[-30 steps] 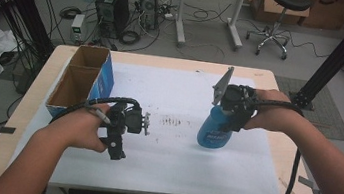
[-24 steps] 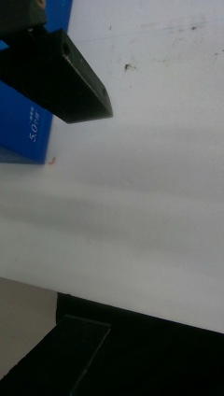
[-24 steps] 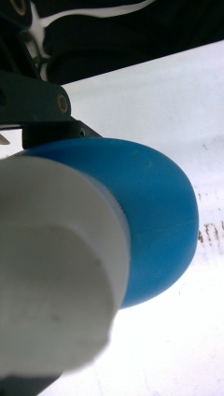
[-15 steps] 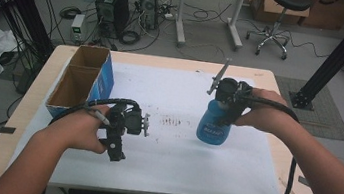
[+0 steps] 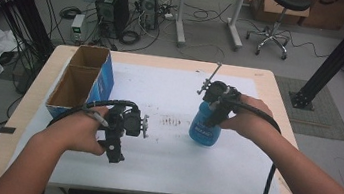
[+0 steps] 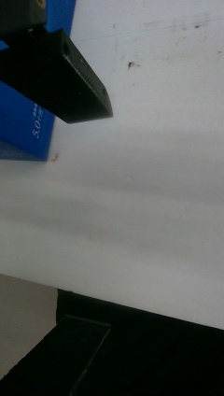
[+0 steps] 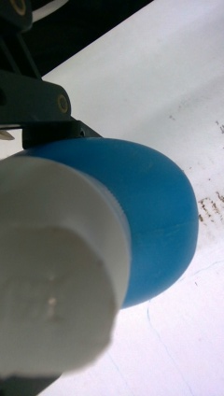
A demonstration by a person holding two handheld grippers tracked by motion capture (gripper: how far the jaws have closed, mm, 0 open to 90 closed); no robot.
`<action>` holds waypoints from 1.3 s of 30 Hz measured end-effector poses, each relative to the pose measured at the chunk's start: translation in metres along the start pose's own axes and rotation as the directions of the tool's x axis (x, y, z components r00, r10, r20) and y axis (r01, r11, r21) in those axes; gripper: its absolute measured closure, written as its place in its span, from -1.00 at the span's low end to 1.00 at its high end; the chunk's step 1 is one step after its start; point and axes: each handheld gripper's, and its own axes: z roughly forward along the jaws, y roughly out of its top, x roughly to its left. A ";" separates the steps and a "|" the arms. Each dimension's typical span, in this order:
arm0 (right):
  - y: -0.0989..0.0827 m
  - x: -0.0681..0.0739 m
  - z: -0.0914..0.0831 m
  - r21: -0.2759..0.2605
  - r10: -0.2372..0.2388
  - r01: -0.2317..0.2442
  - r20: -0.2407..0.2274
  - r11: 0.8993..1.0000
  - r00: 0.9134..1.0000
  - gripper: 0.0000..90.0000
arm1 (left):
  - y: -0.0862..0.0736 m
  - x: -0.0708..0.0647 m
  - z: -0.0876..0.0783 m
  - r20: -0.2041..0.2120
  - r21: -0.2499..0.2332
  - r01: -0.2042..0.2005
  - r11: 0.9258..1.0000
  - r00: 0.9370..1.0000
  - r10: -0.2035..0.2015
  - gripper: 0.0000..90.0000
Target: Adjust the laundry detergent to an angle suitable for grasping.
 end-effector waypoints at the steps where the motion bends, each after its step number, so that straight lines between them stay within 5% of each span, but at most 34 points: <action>1: 0.001 0.000 0.002 0.001 -0.003 0.003 -0.003 1.000 1.000 -0.14 | 0.000 0.000 0.000 -0.001 0.001 0.002 1.000 1.000 -0.002 -0.97; 18: 0.004 -0.008 0.022 0.017 0.035 -0.035 -0.021 0.999 0.999 -0.14 | 0.000 0.000 0.001 -0.001 0.001 -0.007 1.000 1.000 0.007 -0.97; 39: 0.007 -0.012 0.031 0.024 0.027 -0.026 -0.045 0.999 0.999 -0.16 | -0.004 0.002 0.008 0.013 0.003 -0.003 1.000 1.000 0.003 -0.97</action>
